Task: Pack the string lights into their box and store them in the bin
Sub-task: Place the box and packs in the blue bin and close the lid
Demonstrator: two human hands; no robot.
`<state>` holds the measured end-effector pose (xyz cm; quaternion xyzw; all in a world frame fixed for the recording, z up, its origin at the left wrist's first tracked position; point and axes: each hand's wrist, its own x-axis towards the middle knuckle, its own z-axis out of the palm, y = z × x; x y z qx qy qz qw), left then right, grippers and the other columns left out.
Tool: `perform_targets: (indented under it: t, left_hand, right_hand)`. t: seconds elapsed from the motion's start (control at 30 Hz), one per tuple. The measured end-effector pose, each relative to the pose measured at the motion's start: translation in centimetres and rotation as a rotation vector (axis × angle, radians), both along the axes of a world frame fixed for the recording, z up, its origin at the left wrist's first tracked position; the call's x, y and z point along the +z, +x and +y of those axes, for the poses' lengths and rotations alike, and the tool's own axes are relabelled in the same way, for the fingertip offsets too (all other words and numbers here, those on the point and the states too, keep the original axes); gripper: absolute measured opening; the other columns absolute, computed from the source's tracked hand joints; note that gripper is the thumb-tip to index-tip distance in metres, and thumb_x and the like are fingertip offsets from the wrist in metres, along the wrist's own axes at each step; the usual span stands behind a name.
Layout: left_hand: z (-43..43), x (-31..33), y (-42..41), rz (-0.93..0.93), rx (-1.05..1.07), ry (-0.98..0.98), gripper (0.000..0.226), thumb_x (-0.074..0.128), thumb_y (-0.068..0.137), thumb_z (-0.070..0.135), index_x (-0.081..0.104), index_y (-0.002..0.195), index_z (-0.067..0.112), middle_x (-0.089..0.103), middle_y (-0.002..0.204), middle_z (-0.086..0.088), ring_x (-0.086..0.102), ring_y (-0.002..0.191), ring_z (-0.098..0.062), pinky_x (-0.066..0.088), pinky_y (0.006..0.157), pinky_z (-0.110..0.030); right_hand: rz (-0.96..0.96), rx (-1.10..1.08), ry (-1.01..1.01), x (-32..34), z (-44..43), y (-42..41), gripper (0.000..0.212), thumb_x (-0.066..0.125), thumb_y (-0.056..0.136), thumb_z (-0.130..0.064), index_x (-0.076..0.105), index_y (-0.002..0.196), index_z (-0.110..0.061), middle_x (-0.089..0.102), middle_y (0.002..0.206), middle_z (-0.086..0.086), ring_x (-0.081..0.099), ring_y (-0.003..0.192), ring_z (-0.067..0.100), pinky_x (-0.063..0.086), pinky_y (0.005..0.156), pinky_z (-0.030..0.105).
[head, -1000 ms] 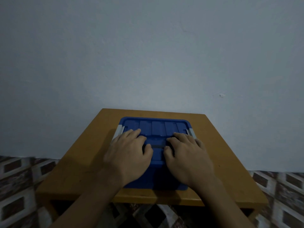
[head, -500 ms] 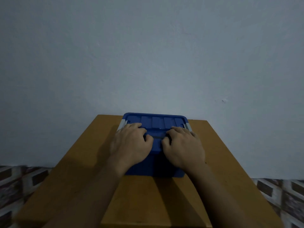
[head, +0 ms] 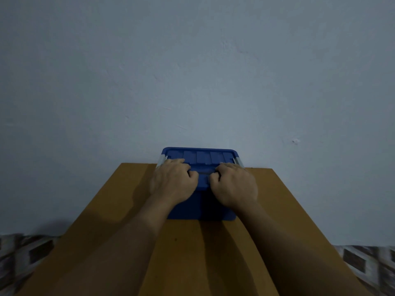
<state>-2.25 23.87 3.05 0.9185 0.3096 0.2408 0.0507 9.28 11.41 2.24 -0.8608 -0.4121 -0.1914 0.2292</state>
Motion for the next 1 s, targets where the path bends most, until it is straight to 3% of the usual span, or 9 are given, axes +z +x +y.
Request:
perform_targets:
  t: [0.1, 0.23, 0.53, 1.0]
  left_hand:
    - [0.7, -0.1, 0.9, -0.012, 0.004, -0.003, 0.043, 0.039, 0.096, 0.038, 0.073, 0.107, 0.015, 0.064, 0.129, -0.001, 0.055, 0.115, -0.02, 0.049, 0.093, -0.038]
    - [1.3, -0.2, 1.6, -0.052, 0.014, -0.006, 0.05, 0.033, 0.09, 0.04, 0.074, 0.098, 0.014, 0.069, 0.117, -0.003, 0.06, 0.103, -0.019, 0.053, 0.084, -0.039]
    - [2.6, -0.5, 2.7, -0.069, 0.001, -0.013, 0.051, 0.032, 0.088, 0.041, 0.075, 0.095, 0.013, 0.07, 0.117, -0.002, 0.063, 0.099, -0.018, 0.055, 0.079, -0.04]
    - [3.1, -0.6, 3.1, -0.08, -0.006, 0.004, 0.041, 0.04, 0.092, 0.038, 0.074, 0.098, 0.016, 0.07, 0.113, 0.0, 0.061, 0.099, -0.016, 0.054, 0.08, -0.038]
  right_hand:
    - [-0.041, -0.028, 0.016, -0.1, 0.6, 0.6, 0.029, 0.043, 0.09, -0.034, 0.061, 0.072, -0.02, 0.064, 0.077, -0.005, 0.054, 0.069, 0.013, 0.034, 0.056, 0.028]
    - [-0.05, -0.019, 0.015, -0.2, 1.4, 1.5, 0.035, 0.035, 0.088, -0.038, 0.063, 0.075, -0.021, 0.064, 0.078, -0.006, 0.053, 0.068, 0.013, 0.033, 0.053, 0.027]
    - [-0.053, -0.003, 0.013, -0.1, 2.4, 2.9, 0.032, 0.04, 0.092, -0.039, 0.065, 0.083, -0.02, 0.066, 0.083, -0.004, 0.057, 0.071, 0.014, 0.04, 0.057, 0.028]
    - [-0.055, 0.025, 0.018, 0.1, 2.6, 3.3, 0.031, 0.041, 0.093, -0.038, 0.063, 0.083, -0.019, 0.066, 0.084, -0.003, 0.053, 0.07, 0.015, 0.036, 0.061, 0.029]
